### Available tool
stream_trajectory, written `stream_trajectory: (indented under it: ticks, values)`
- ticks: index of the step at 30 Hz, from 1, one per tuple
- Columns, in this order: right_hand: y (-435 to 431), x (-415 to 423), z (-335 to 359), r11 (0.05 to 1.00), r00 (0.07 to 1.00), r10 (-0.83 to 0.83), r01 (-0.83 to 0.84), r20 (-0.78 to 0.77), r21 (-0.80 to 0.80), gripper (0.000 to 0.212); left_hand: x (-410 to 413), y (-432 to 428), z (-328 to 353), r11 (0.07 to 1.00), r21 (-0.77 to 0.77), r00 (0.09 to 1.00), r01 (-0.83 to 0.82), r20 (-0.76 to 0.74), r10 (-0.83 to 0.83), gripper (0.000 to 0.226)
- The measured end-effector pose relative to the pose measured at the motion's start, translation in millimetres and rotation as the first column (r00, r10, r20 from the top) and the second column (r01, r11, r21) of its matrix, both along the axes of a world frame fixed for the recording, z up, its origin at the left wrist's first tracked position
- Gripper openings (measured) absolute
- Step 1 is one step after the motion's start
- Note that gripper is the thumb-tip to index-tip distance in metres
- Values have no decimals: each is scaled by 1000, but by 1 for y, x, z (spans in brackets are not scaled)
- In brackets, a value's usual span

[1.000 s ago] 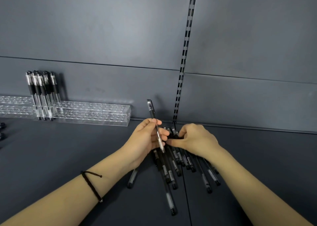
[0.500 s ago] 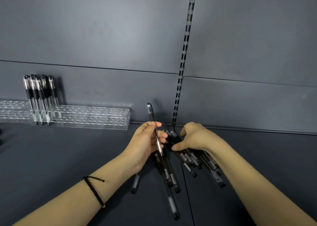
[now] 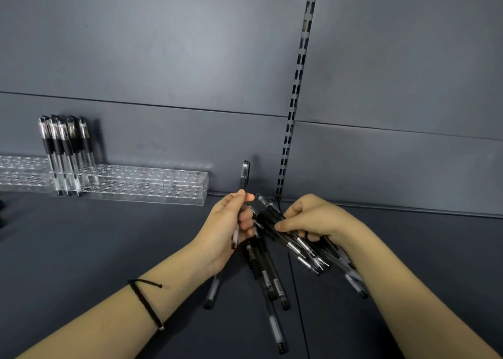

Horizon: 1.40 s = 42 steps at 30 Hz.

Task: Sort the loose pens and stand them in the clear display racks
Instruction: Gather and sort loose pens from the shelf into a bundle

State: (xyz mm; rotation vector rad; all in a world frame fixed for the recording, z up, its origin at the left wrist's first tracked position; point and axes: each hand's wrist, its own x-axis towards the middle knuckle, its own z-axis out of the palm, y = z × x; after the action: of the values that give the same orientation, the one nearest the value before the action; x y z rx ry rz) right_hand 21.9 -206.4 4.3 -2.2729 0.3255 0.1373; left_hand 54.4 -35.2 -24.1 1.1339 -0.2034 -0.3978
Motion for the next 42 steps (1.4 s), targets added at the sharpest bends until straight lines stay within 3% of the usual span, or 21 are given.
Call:
stream_trajectory:
  ticks: [4,7,9,13,17,20,26,28,30,34,39,42]
  values:
    - [-4,-3,5,929,997,11,-37,73,369,14,0,1,0,999,3,999,35,-6,-35,22]
    - [3,-5,10,739,987,-56,-61,152,671,19,-5,0,3,996,-10,995,93,-25,-93,23]
    - [7,-4,10,673,979,-69,-96,192,733,27,-9,-1,4,987,-13,986,163,-23,-163,25]
    - [11,-4,7,767,956,-30,-166,292,620,17,-14,0,5,963,60,964,264,12,-265,31]
    - [13,-9,8,912,966,-59,-51,253,408,14,-14,1,2,961,87,963,263,42,-268,21]
    - [16,-9,7,948,969,-57,-23,241,318,19,-12,1,-1,947,78,947,312,55,-316,22]
    - [3,-13,9,964,941,-72,-20,331,266,34,-7,7,6,977,-4,969,211,136,-209,32]
    - [-5,-14,4,999,958,-14,5,287,32,34,-2,11,10,990,-40,980,137,154,-129,33]
    - [-8,-14,-3,977,984,65,-28,167,-210,35,2,16,13,995,-44,983,90,162,-82,27]
    - [0,-13,-5,927,999,51,-47,2,-373,47,5,17,13,997,-36,988,65,146,-59,19]
    - [9,-15,-3,905,997,42,-63,-59,-421,40,3,12,7,987,-74,983,145,124,-136,12]
    - [12,-14,-2,899,996,50,-77,-73,-430,49,6,11,5,987,-73,983,141,131,-130,16]
